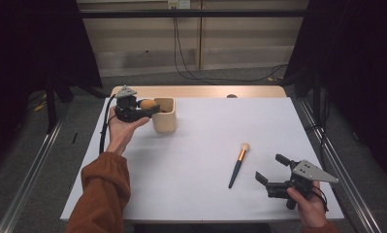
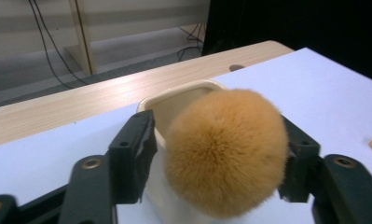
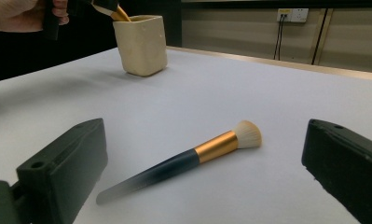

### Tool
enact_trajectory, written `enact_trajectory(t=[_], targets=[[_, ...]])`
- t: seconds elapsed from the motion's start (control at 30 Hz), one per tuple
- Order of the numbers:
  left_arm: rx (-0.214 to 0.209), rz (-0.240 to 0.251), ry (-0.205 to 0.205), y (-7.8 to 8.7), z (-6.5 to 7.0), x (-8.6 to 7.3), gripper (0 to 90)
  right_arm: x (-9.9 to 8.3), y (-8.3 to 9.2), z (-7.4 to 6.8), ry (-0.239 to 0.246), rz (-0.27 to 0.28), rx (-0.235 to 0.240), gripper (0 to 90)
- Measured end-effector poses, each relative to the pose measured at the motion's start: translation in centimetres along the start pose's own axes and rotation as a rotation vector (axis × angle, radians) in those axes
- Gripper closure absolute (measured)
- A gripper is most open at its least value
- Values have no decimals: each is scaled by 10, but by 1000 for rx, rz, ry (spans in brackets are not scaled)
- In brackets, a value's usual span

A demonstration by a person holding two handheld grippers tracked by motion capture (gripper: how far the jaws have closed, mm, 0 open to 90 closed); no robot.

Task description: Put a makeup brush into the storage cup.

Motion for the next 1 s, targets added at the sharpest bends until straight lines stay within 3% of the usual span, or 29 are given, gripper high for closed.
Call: enact_trajectory(t=[0.13,0.37,0.5,0.6,0.7,0.77,0.87,1.0], targets=[[15,7,2,2,0,1,198,0,0,0,0,0,0,0],[15,24,22,7,2,-1,44,0,0,0,1,0,0,0],[12,20,35,13,3,-6,43,0,0,0,0,1,0,0],[-20,44,29,19,7,-9,27,0,0,0,2,1,1,0],[-13,54,26,26,8,-10,24,1,0,-1,2,1,2,0],[-31,63,19,30,10,-11,35,1,0,0,1,-1,2,0],[-27,73,17,35,12,-14,41,1,-1,0,-3,0,0,0],[12,73,-20,42,14,-22,39,1,-1,1,1,0,-1,0]])
Point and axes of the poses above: each handheld gripper's, and its own axes: y roughly backward along the jaws, x roughly out of its top, z roughly to its right, the point moved 6 cm from there along -y, roughly forward along the jaws, and after that the axes turned 4 degrees about x, right-handed, at the moved point
